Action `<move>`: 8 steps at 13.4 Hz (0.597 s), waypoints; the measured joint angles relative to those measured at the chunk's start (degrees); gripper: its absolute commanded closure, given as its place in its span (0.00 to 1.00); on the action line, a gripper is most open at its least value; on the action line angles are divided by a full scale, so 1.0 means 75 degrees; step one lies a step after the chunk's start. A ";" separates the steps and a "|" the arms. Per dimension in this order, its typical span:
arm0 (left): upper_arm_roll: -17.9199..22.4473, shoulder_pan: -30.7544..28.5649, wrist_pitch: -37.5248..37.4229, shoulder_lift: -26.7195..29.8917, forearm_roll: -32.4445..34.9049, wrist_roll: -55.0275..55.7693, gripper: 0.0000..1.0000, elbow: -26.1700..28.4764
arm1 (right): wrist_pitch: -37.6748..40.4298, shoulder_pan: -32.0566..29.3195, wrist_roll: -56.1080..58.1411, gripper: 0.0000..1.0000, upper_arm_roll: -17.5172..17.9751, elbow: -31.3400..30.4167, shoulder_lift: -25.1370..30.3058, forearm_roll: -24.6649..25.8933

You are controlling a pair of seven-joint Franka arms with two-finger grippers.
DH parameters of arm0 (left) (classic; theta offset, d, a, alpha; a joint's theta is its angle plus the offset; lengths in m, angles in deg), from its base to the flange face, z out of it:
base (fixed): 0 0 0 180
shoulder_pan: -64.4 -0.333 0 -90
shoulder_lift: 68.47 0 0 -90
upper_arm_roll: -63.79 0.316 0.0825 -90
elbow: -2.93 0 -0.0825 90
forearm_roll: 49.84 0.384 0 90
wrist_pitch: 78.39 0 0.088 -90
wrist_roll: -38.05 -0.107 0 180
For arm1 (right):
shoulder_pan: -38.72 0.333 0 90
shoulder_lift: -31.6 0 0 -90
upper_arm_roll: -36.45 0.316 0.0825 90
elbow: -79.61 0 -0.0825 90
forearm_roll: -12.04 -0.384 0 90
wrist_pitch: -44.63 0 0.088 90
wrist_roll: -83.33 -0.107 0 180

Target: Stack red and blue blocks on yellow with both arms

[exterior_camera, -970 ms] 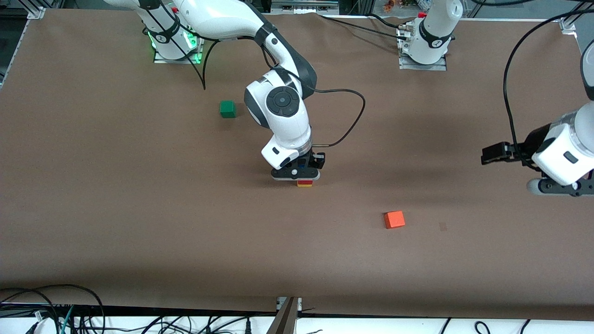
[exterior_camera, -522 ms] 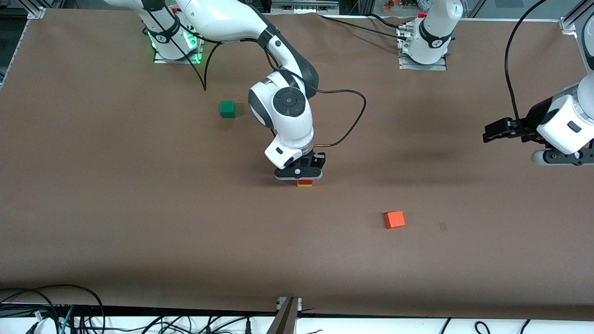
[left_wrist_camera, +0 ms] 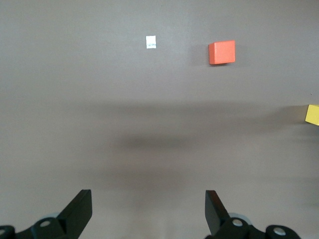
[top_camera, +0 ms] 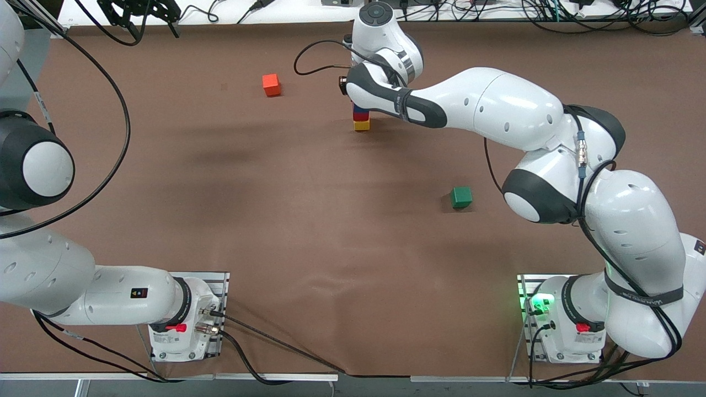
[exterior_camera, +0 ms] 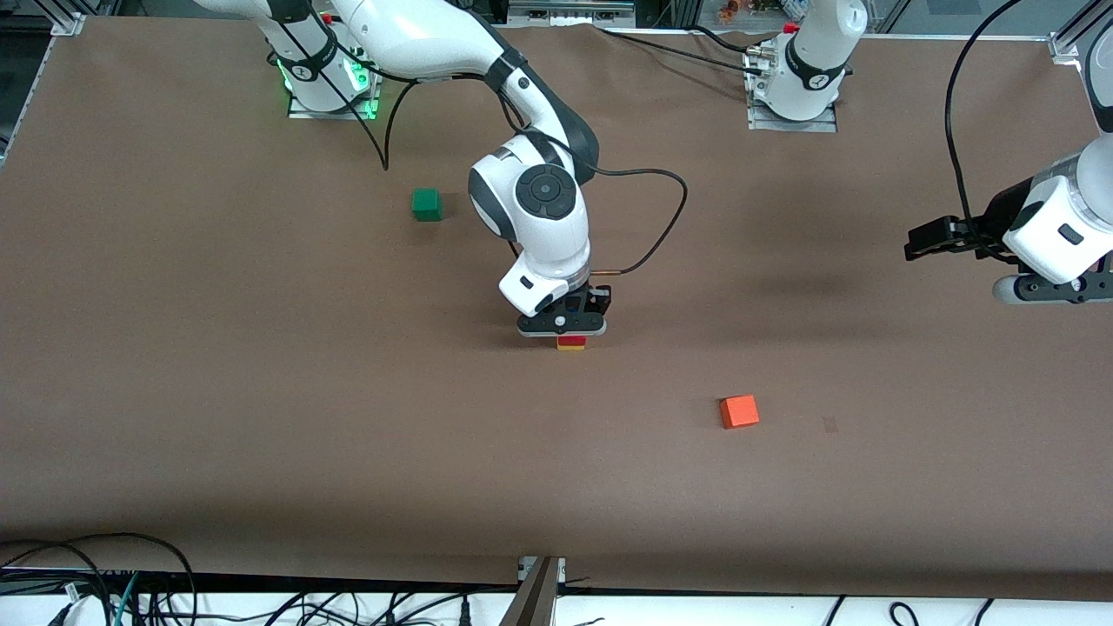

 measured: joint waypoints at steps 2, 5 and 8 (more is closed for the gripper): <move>0.0004 -0.0002 0.0013 0.0000 0.0000 0.0000 0.00 0.0002 | 0.0000 0.0000 -0.0033 0.49 0.0000 0.0000 -0.0008 0.0000; 0.0004 -0.0004 0.0028 0.0000 0.0000 0.0000 0.00 0.0004 | -0.0047 0.0002 -0.0071 0.00 0.0000 0.0000 -0.0019 0.0000; 0.0004 -0.0005 0.0029 0.0000 0.0000 0.0000 0.00 0.0006 | -0.0088 0.0004 -0.0077 0.00 -0.0003 0.0017 -0.0019 0.0000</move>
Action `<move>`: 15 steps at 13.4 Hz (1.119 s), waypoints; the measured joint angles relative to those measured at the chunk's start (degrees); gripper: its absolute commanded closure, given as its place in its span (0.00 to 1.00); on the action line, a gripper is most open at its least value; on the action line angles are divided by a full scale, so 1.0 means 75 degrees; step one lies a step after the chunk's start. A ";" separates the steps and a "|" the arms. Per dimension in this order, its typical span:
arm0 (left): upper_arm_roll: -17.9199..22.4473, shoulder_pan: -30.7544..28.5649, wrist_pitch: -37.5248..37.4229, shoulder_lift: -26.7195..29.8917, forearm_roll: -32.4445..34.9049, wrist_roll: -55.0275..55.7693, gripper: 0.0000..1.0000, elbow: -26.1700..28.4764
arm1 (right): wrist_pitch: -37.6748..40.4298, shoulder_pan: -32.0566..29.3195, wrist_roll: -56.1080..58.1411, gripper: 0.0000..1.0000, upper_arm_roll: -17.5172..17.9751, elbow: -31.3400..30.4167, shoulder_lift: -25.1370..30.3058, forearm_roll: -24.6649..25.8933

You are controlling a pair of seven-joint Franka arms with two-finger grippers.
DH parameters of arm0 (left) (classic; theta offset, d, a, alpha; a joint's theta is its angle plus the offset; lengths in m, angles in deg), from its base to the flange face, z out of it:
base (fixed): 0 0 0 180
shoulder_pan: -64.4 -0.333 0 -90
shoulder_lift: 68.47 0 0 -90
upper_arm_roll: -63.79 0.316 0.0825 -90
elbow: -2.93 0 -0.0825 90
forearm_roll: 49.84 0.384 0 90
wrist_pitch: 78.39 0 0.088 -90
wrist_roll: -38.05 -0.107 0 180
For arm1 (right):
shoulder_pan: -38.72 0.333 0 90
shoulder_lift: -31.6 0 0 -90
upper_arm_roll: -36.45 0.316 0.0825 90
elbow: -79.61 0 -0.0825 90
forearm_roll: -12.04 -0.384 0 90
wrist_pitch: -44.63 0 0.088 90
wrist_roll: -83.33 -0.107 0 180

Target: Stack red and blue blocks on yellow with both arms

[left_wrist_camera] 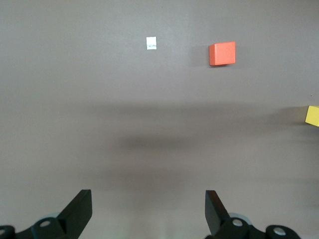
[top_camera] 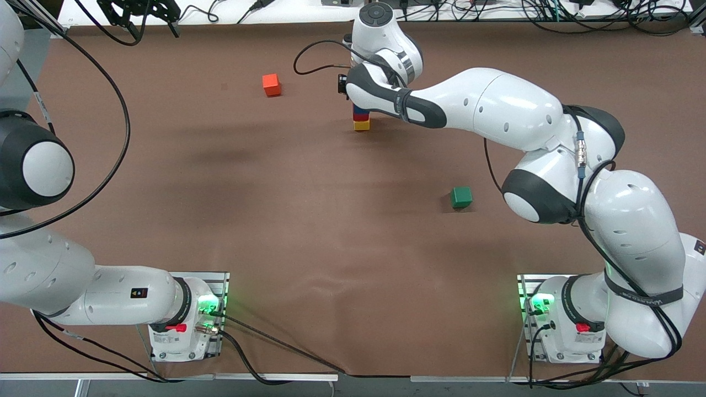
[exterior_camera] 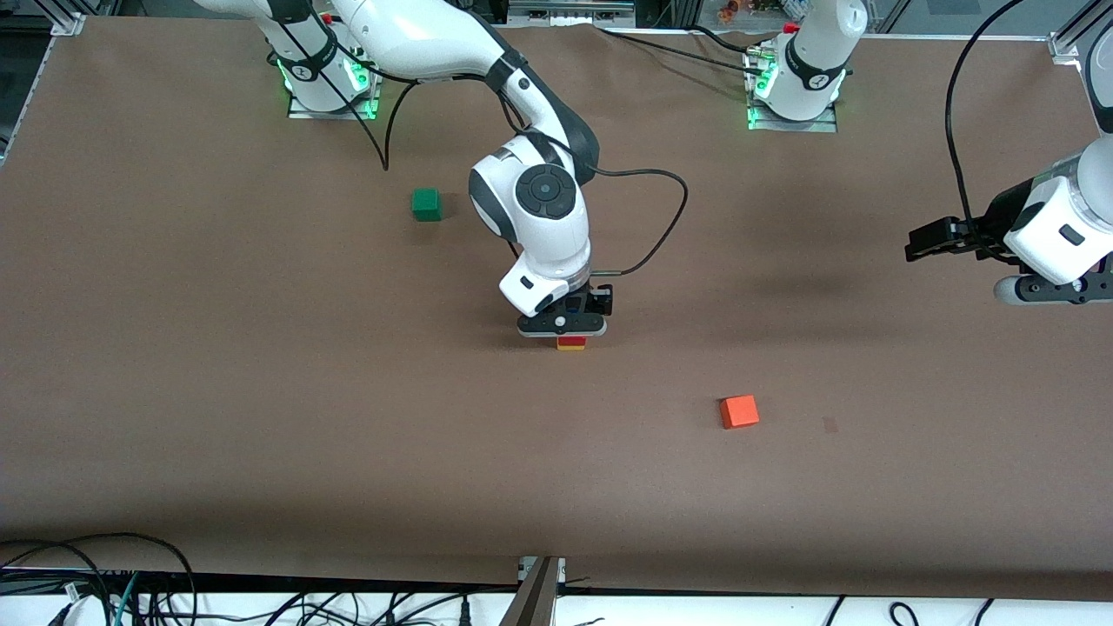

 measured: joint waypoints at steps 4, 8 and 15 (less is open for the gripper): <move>0.0002 -0.0036 0.0003 0.0000 -0.0003 0.0000 0.00 0.0005 | 0.0357 -0.0014 0.0000 0.00 -0.0268 0.0231 0.0145 0.0001; 0.0003 -0.0068 0.0011 0.0000 -0.0004 0.0000 0.00 0.0008 | 0.1715 -0.0449 0.0068 0.00 -0.1309 0.0241 0.1187 0.0000; 0.0003 -0.0070 0.0017 0.0000 -0.0004 0.0000 0.00 0.0018 | 0.4081 -0.2123 0.1867 0.00 -0.2096 -0.1173 0.3491 -0.0642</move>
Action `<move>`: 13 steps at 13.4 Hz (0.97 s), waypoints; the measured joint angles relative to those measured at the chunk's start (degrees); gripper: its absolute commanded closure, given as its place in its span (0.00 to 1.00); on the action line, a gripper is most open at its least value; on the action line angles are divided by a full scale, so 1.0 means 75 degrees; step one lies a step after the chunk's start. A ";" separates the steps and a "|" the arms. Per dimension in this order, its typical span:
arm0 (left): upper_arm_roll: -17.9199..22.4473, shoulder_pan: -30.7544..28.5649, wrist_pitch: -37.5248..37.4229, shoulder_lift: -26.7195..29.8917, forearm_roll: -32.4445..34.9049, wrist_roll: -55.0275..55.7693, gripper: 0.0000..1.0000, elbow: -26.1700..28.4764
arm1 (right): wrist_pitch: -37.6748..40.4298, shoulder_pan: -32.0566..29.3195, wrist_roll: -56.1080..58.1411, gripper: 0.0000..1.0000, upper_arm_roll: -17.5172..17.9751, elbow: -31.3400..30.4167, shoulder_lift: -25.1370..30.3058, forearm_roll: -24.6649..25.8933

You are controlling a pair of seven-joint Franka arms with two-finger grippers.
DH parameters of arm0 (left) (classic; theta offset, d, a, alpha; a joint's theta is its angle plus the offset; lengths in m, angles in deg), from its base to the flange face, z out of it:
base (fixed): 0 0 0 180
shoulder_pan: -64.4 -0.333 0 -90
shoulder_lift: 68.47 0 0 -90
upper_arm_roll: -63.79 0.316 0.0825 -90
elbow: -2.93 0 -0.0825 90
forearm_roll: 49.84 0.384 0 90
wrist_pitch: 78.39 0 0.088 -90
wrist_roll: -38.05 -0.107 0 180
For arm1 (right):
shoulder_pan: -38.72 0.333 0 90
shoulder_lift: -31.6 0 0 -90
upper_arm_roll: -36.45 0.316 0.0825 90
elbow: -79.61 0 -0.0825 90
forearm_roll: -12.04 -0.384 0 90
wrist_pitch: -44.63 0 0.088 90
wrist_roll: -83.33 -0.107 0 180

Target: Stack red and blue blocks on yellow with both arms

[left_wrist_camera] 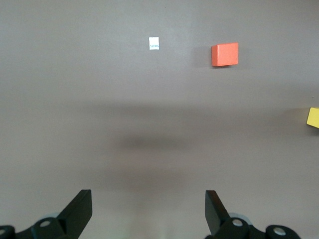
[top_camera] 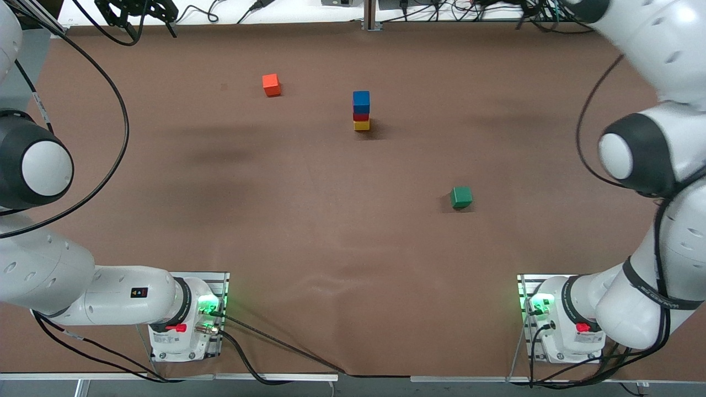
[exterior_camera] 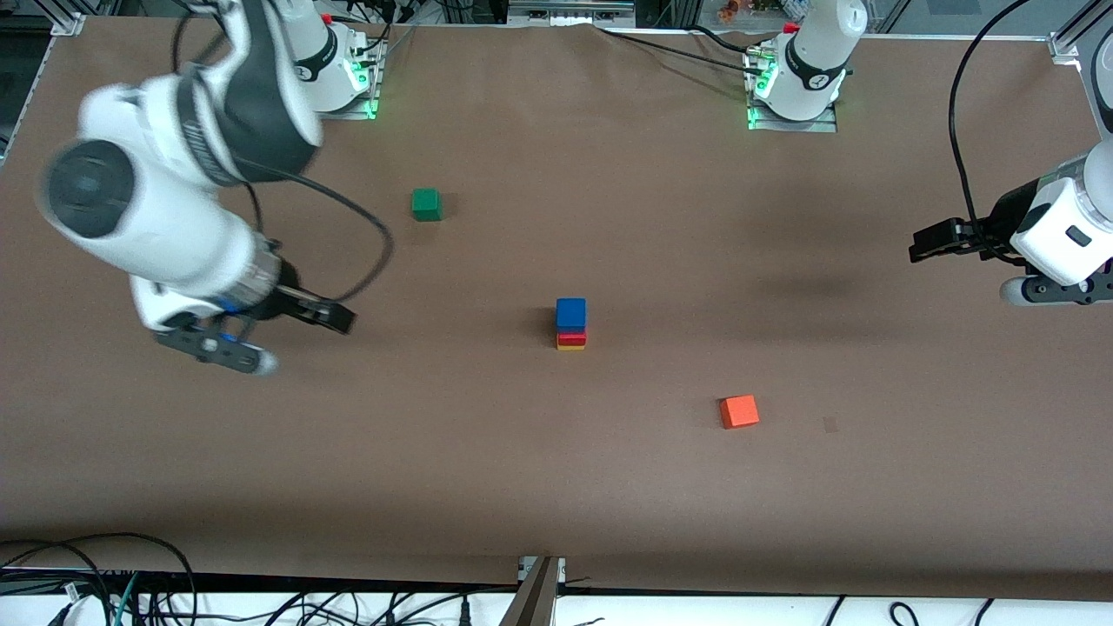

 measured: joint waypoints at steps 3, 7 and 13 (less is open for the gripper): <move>0.0000 -0.0001 0.0005 0.0000 0.0000 0.0000 0.00 0.0004 | 0.0093 -0.0290 0.0945 0.00 -0.0346 -0.1633 0.1517 0.0157; 0.0000 -0.0001 0.0013 0.0000 0.0000 0.0000 0.00 0.0006 | 0.0213 -0.2019 0.1690 0.00 0.1032 -0.2475 0.2562 0.1132; 0.0009 -0.0012 0.0025 0.0001 0.0128 0.0000 0.00 0.0005 | 0.0277 -0.3826 0.2174 0.00 0.2870 -0.2519 0.2689 0.1330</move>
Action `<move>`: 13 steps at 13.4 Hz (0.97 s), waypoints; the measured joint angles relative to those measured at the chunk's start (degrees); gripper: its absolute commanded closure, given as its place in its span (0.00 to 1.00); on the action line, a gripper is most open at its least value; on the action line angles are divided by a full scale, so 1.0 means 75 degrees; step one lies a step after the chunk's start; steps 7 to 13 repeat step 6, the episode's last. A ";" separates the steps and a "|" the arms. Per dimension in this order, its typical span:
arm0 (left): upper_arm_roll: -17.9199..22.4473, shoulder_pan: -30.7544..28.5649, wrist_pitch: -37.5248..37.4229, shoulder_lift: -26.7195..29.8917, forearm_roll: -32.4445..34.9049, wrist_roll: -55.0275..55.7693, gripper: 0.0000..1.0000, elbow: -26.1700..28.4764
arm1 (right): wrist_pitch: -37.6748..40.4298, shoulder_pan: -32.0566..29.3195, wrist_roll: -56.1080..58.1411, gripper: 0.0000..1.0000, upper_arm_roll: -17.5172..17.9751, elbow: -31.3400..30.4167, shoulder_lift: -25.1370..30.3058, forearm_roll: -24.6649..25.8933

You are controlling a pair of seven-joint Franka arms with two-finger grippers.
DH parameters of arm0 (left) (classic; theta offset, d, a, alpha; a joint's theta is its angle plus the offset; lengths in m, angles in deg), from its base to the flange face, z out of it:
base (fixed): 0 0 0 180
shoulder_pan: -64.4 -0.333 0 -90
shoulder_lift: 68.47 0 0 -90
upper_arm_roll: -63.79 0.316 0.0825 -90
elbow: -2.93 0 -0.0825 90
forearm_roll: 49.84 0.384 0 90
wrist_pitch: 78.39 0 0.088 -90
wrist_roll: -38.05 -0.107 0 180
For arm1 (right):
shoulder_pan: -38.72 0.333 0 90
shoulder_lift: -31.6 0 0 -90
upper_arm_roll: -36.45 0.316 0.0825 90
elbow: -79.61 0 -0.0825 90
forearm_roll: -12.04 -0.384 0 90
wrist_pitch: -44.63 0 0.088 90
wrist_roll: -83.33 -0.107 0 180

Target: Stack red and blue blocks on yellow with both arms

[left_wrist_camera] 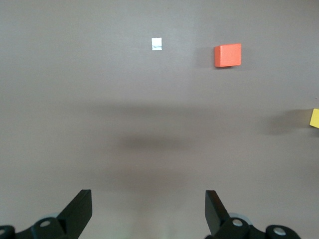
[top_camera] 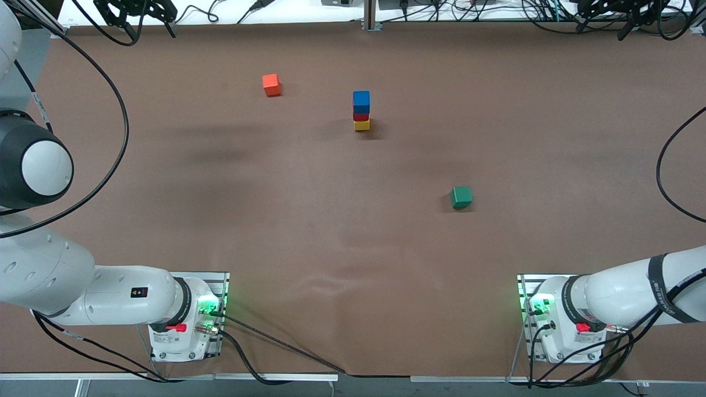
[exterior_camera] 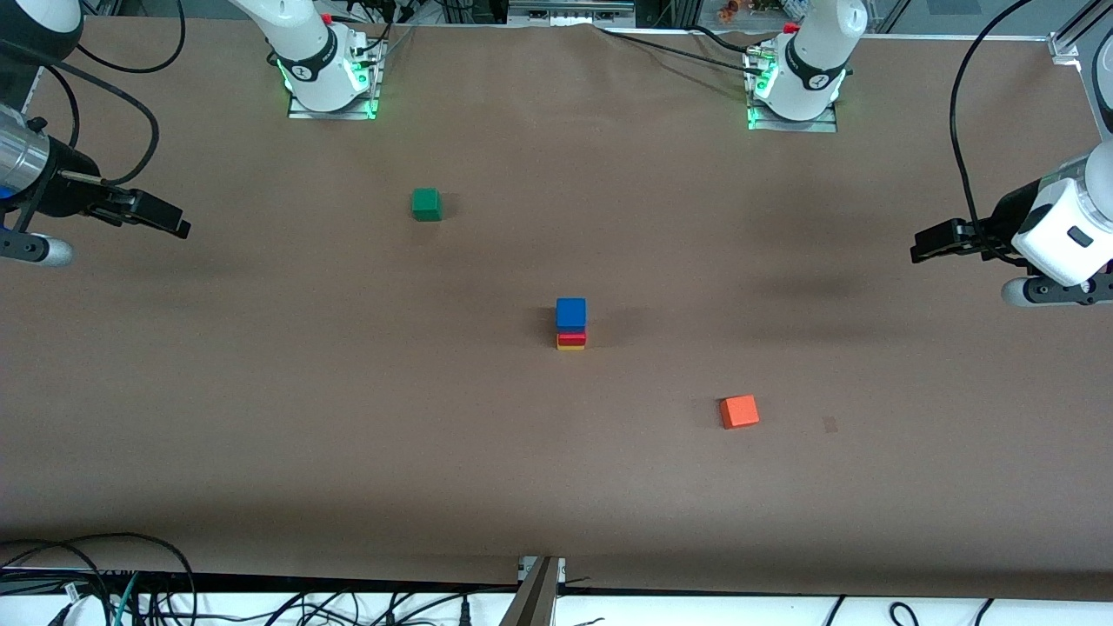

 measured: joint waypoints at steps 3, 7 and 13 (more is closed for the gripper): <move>-0.0001 0.0000 0.0030 0.0002 0.0156 -0.0005 0.00 -0.0010 | -0.0001 -0.0001 0.0077 0.00 0.0039 0.0001 0.0046 0.0014; -0.0002 0.0000 0.0032 0.0002 0.0156 -0.0006 0.00 -0.0010 | 0.0000 -0.0011 0.0561 0.00 0.0039 0.0004 0.0071 0.0016; -0.0002 0.0000 0.0032 0.0002 0.0156 -0.0006 0.00 -0.0010 | 0.0000 -0.0011 0.0561 0.00 0.0039 0.0004 0.0071 0.0016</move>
